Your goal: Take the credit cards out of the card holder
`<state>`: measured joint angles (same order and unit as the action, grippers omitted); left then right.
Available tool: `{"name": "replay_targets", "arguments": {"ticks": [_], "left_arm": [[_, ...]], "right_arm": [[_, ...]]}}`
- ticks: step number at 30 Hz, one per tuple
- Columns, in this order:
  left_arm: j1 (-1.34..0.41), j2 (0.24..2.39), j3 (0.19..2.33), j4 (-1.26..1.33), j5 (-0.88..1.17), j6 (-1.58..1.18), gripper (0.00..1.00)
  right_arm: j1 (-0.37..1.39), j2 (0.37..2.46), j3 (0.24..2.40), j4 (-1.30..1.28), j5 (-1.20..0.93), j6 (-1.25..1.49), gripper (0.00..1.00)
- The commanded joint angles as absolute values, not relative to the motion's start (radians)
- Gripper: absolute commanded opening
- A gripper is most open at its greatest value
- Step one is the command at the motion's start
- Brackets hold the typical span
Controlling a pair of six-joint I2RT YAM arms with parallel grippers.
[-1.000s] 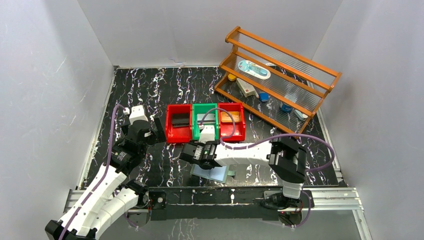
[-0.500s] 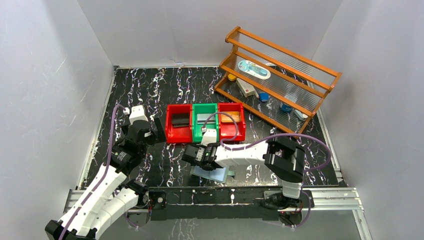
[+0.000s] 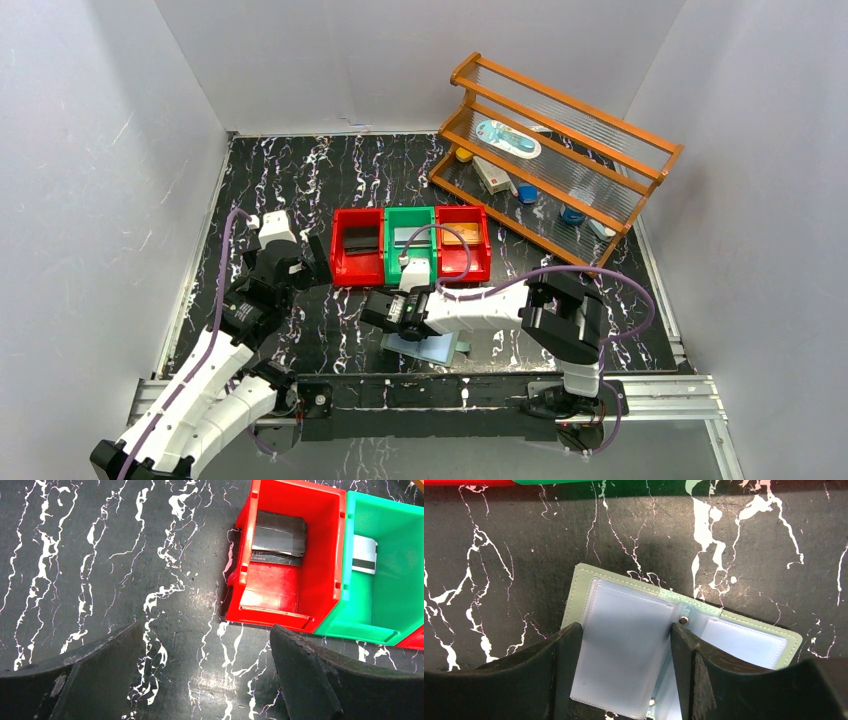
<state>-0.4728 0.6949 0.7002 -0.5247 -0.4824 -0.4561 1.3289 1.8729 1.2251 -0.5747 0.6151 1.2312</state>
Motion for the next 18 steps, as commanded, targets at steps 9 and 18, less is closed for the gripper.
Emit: {"name": "replay_targets", "arguments": {"ticks": [9,18], "left_arm": [[-0.469,0.693,0.719,-0.526,-0.488,-0.449,0.98],[-0.469,0.692,0.717,-0.526,-0.485,-0.448,0.98]], "right_arm": [[1.329,1.857,1.12,-0.473,0.562,1.227,0.52],[1.298,1.75,0.972,-0.176,0.436,1.104,0.41]]}}
